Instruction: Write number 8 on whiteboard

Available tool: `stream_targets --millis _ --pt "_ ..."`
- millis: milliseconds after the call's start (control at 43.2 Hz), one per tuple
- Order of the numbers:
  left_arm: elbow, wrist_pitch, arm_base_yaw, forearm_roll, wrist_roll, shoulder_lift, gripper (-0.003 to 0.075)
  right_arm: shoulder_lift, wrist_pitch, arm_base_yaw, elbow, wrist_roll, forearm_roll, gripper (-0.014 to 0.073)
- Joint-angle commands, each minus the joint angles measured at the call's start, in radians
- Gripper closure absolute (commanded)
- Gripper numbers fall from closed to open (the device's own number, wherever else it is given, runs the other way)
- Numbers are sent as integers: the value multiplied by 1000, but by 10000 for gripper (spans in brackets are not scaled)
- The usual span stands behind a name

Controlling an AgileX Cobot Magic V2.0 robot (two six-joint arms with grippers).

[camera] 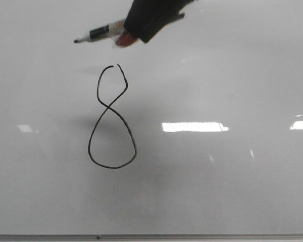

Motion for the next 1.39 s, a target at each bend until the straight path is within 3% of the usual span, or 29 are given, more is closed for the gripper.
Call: stream_targets --millis 0,162,278,394,556,880,1042,1250,1366 --pt "-123 31 0 -5 84 144 703 -77 31 49 -52 -93 -60 652" --pt "-331 185 0 -7 311 407 528 -80 56 152 -73 -149 -120 652" --pt "-445 230 -59 0 368 534 416 -80 52 205 -73 -149 -130 652" --pt "-478 227 -179 104 369 602 411 -80 41 238 -73 -149 -131 652" --pt "-478 180 -336 256 254 654 411 -81 61 266 -73 -149 -131 652" --pt "-478 148 -389 261 239 669 414 -106 66 315 -73 -149 -130 652" --pt "-478 148 -389 261 239 669 474 -111 68 315 -73 -149 -130 652" --pt "-478 160 -389 257 239 669 678 -111 65 315 -73 -149 -127 640" --pt "-478 164 -389 233 239 669 738 -110 66 314 -73 -149 -127 495"
